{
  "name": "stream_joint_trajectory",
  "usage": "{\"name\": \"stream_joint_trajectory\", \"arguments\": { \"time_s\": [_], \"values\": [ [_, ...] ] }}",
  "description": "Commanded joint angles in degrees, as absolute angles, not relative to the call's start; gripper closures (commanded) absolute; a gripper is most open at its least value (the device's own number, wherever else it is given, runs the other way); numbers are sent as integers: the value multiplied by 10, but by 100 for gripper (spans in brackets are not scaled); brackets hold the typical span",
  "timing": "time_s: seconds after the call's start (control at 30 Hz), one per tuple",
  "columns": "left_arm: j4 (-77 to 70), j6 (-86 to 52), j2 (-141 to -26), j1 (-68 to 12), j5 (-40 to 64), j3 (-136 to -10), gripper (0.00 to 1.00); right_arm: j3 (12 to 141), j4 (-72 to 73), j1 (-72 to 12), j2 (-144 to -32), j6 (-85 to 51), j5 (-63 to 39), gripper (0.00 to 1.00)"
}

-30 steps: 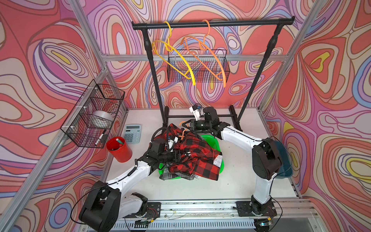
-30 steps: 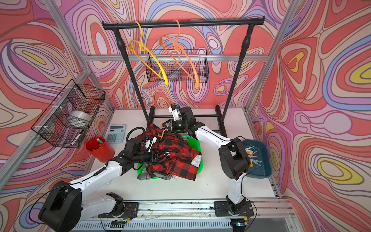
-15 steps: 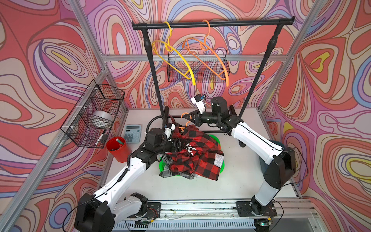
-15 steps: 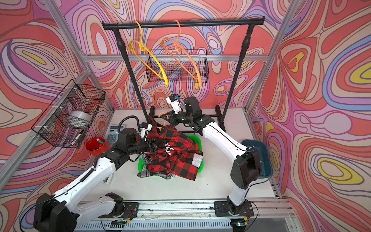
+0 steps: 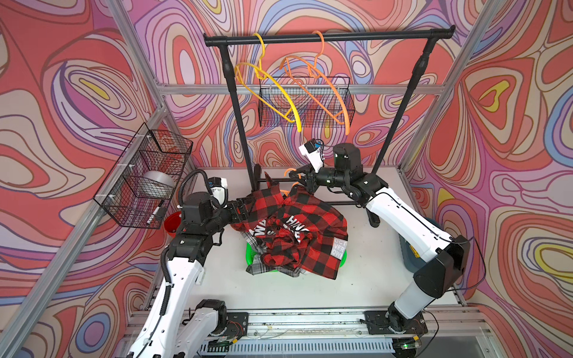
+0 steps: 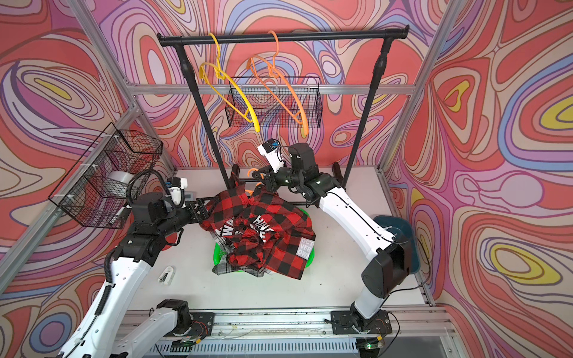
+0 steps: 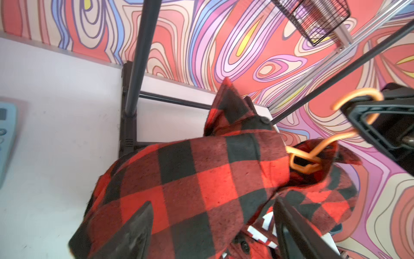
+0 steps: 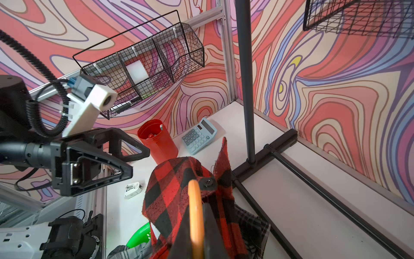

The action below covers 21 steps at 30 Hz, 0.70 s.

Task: Remove the clothespins securing long-sleeve shirts to the hanger
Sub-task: Remove the long-sleeve shirt from the hanger.

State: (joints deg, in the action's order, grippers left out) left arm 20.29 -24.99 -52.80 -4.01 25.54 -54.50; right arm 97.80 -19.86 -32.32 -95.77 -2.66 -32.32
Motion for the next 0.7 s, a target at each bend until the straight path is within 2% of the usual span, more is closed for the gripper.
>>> {"name": "stream_joint_trajectory", "arguments": {
  "time_s": [0.0,0.23,0.37,0.53,0.67],
  "values": [
    [248,-225,-535,-27,265,-546,21,1002,-216,-323,-934,-14,-318,100],
    [235,-222,-564,-20,264,-526,21,1007,-219,-323,-921,-15,-326,100],
    [210,-231,-573,-20,291,-531,25,1012,-221,-323,-918,-16,-327,100],
    [181,-267,-580,-25,352,-585,28,1007,-226,-327,-928,-14,-315,100],
    [201,-264,-587,-64,319,-636,28,1010,-238,-352,-937,6,-285,100]
  ]
}}
